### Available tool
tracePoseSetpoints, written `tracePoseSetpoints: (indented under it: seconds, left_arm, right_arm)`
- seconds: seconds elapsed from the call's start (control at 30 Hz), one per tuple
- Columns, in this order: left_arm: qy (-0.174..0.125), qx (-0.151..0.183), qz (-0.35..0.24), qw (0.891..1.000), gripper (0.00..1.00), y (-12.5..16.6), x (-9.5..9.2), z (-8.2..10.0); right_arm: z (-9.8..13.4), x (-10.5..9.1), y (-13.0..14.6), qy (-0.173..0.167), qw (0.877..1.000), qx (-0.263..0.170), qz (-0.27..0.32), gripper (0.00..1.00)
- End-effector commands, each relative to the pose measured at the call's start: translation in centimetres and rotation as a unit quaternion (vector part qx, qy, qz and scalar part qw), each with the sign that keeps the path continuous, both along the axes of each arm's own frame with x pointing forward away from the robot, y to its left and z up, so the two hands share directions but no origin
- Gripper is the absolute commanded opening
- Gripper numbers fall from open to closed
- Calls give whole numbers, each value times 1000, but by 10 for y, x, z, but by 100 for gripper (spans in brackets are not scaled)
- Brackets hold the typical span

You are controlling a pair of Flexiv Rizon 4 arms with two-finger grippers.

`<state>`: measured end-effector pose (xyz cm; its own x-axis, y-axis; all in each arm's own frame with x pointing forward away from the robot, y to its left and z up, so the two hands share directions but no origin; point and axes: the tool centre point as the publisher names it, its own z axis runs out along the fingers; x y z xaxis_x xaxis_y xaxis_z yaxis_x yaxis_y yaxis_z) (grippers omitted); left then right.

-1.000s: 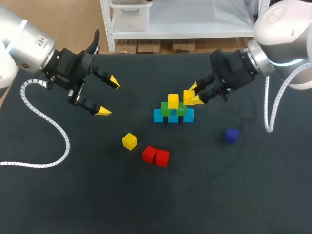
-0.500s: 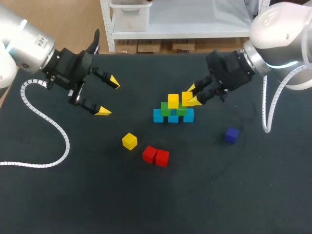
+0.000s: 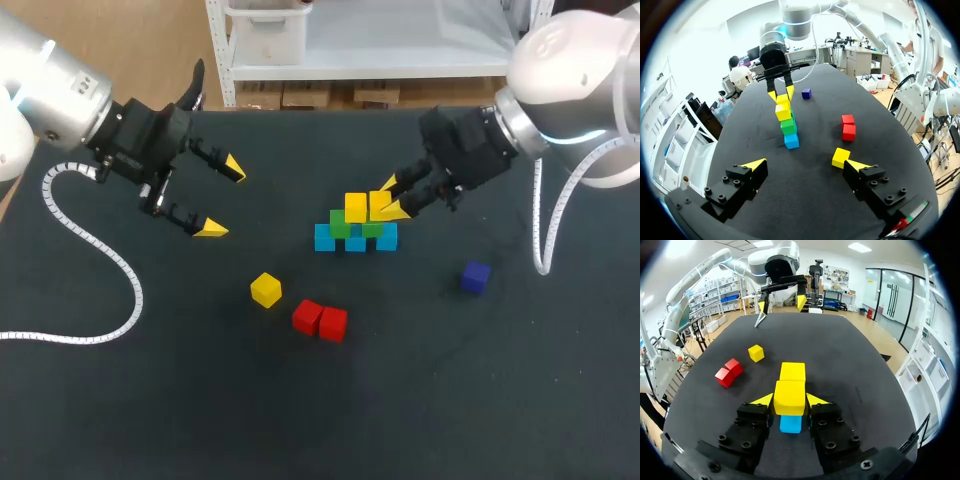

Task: Place the blue cubes, place green cubes on the blue cubes, place the yellow cubes on the green cubes, then place the red cubes on the yellow cubes, and place purple cube on the red cubes.

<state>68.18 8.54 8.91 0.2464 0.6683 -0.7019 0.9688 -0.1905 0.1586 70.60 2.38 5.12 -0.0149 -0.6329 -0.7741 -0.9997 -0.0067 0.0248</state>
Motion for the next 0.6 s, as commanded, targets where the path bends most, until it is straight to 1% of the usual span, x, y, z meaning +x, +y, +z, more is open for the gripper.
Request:
tracePoseSetpoints:
  seconds: [0.03, 0.6]
  left_arm:
    - [-1, -1, -1, 1000, 100, 1, 0, -1]
    - [-1, -1, -1, 1000, 100, 1, 0, -1]
  right_arm:
    - [-1, 1, 1, 0, 1000, 0, 0, 0]
    - [-4, 4, 3, 0, 1000, 2, 2, 0]
